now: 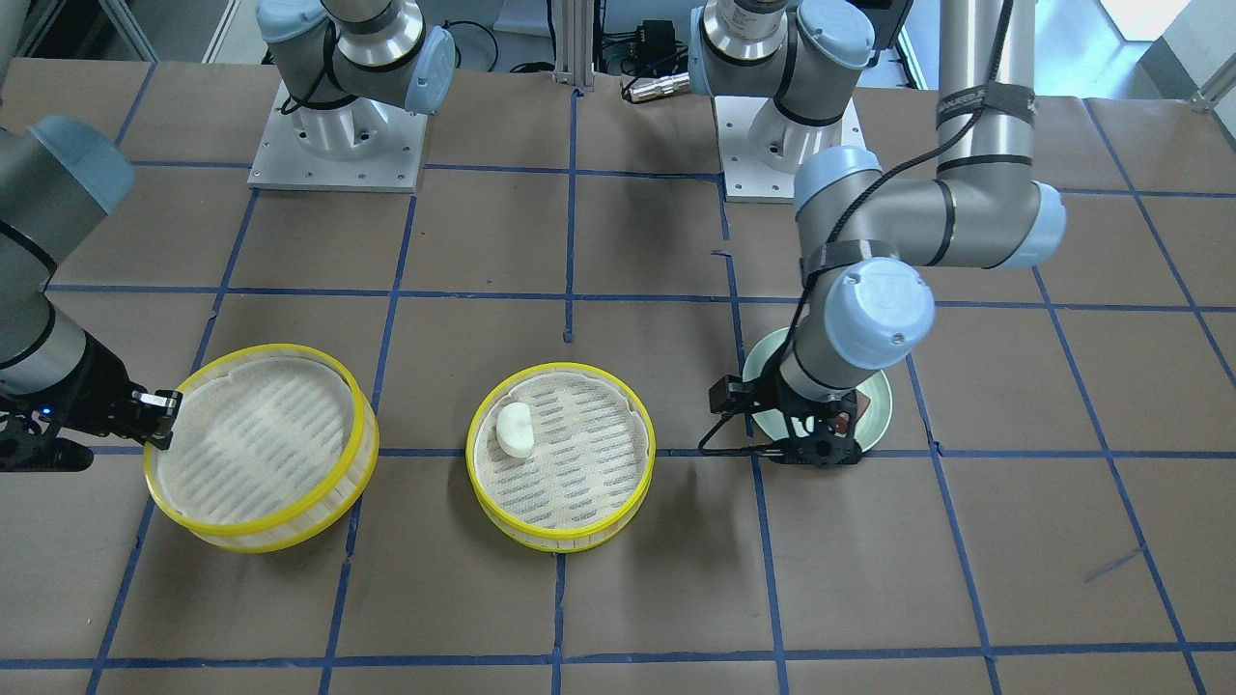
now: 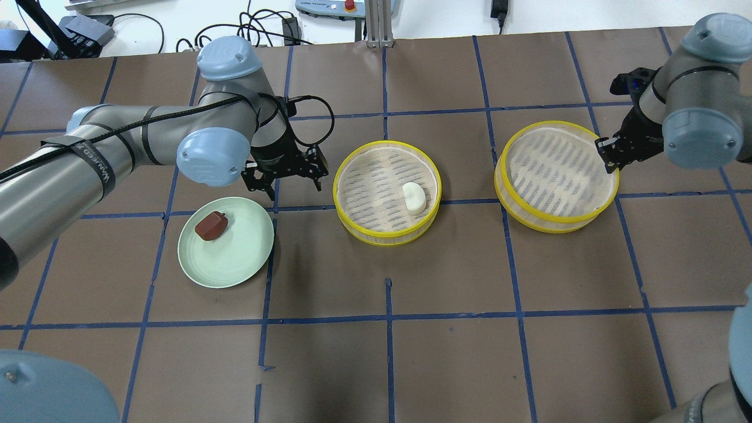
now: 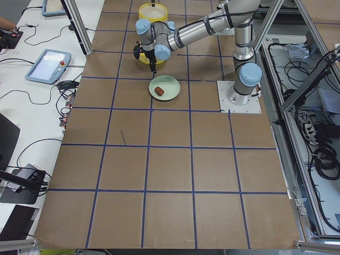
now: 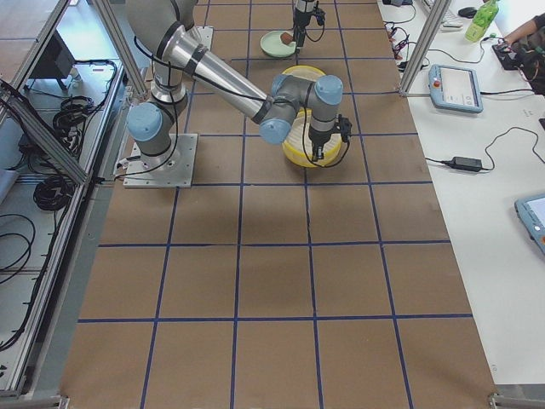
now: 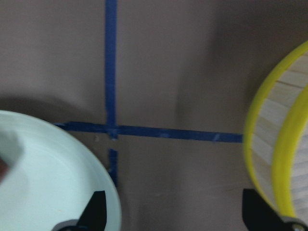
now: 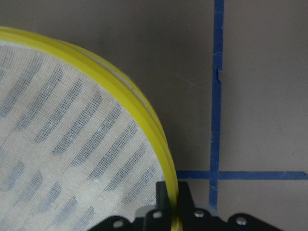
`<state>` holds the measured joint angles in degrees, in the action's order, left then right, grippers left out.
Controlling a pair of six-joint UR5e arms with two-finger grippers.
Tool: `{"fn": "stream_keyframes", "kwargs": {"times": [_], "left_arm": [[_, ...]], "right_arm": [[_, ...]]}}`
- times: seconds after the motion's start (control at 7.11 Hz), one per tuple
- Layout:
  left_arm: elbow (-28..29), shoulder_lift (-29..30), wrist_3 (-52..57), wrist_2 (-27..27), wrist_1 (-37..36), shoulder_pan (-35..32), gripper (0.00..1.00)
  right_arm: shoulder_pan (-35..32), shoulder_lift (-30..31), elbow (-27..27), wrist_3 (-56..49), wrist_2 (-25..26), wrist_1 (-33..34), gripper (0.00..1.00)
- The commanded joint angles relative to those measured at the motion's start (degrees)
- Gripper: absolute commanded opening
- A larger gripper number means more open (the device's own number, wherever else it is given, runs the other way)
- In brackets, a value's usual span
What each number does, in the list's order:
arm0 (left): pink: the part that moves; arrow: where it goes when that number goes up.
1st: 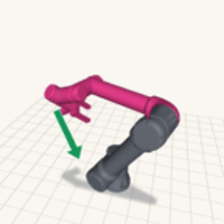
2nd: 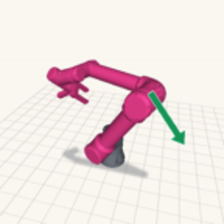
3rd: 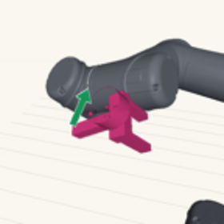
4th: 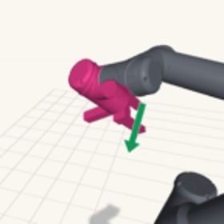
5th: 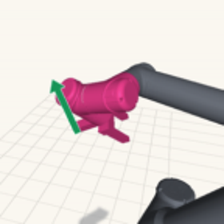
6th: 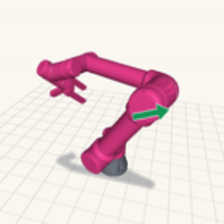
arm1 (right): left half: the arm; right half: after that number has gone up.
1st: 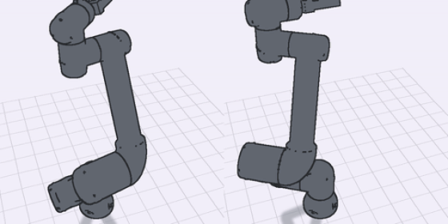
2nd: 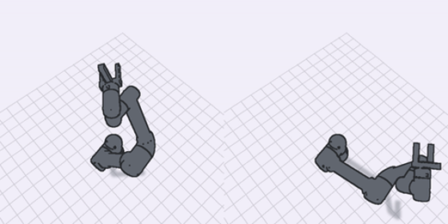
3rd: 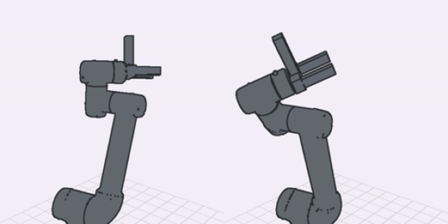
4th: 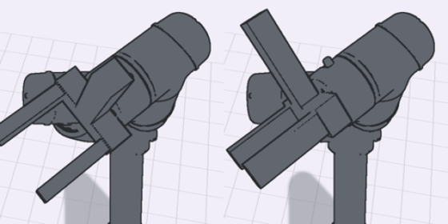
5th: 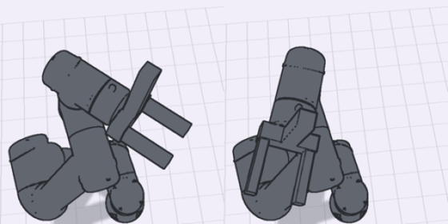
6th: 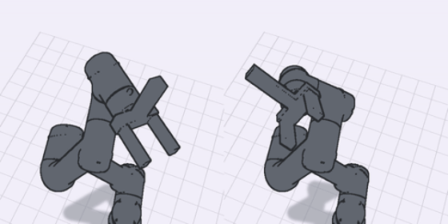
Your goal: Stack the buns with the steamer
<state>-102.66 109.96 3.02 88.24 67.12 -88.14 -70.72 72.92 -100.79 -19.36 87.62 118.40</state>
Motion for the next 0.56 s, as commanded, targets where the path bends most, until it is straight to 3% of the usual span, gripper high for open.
{"fn": "stream_keyframes", "kwargs": {"times": [0.0, 0.14, 0.42], "left_arm": [[-2.5, -0.5, 17.5, 5.2, -0.5, 7.2, 0.97], [-2.0, 0.2, 18.9, 7.4, -0.6, 7.2, 0.92], [-3.8, 1.6, 27.3, 7.5, -1.7, 7.3, 0.93]], "right_arm": [[-5.0, 0.6, 3.2, 6.8, -1.9, -2.4, 0.07], [-10.3, 0.6, 3.7, 15.2, -1.1, -2.4, 0.07], [-19.0, 0.6, 6.5, 29.8, -1.2, -4.5, 0.08]]}}
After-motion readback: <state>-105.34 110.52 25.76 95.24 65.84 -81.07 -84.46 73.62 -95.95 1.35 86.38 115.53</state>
